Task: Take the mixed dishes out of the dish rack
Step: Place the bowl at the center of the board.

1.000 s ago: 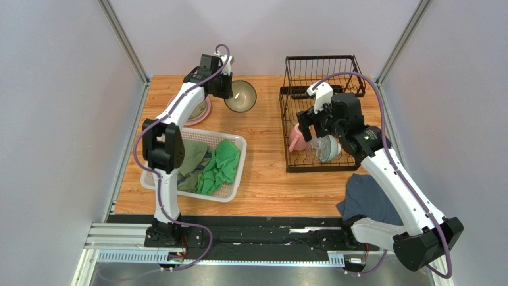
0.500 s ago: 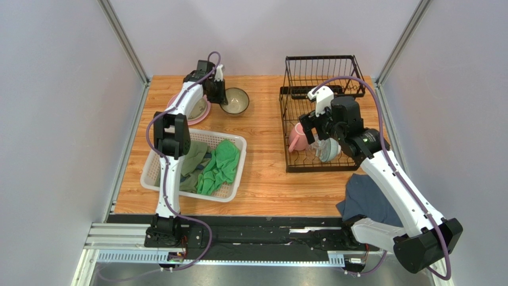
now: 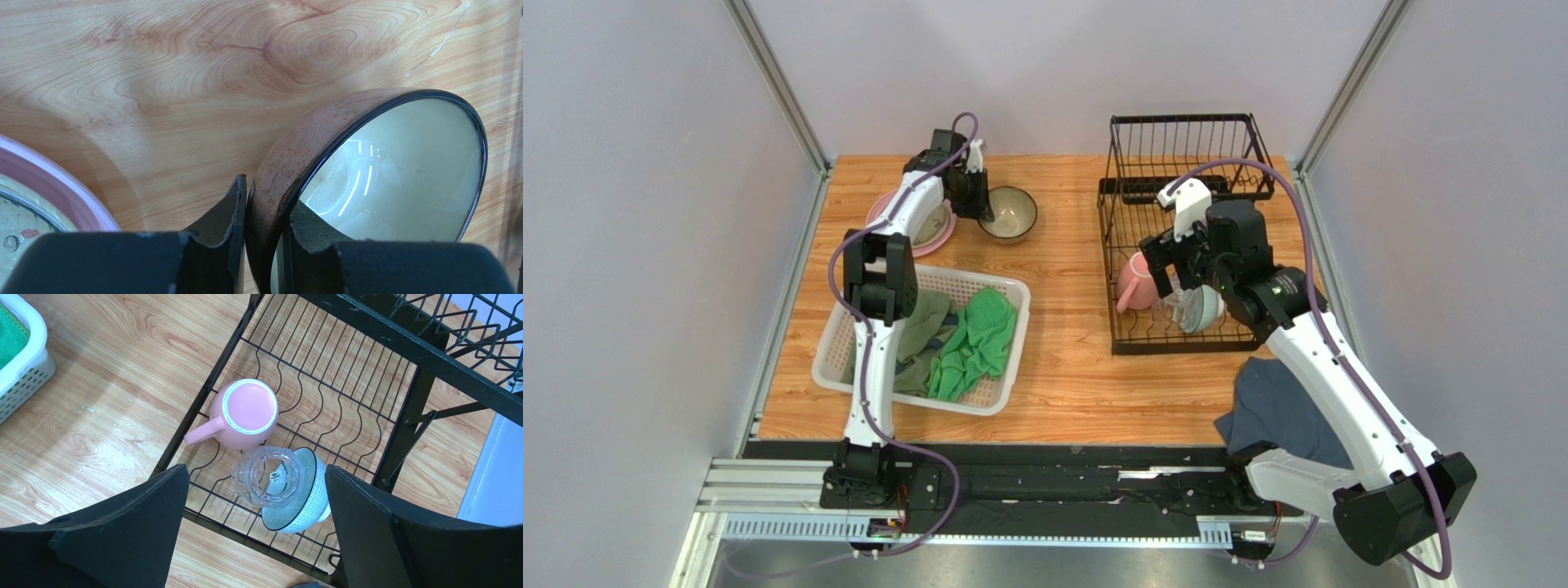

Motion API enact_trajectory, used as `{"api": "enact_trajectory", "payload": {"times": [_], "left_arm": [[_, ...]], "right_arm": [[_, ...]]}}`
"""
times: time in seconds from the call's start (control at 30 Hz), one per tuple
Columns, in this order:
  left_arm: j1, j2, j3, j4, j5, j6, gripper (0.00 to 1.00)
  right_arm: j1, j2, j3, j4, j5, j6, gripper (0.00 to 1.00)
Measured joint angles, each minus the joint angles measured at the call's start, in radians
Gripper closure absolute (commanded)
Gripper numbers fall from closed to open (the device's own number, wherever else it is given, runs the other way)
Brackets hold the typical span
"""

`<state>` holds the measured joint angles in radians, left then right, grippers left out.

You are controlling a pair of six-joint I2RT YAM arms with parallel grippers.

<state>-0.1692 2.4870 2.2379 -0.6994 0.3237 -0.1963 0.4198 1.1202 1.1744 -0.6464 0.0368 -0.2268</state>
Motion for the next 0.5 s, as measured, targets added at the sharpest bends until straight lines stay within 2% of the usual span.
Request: {"api": "enact_trajectory", "payload": {"times": [0.17, 0.5], "left_arm": [[0.004, 0.008, 0.000, 0.000, -0.004, 0.000, 1.00], [0.020, 0.008, -0.001, 0.002, -0.004, 0.000, 0.84]], "right_arm": [[-0.004, -0.012, -0.007, 0.001, 0.006, -0.008, 0.12], [-0.022, -0.016, -0.097, 0.008, 0.109, -0.018, 0.11]]}}
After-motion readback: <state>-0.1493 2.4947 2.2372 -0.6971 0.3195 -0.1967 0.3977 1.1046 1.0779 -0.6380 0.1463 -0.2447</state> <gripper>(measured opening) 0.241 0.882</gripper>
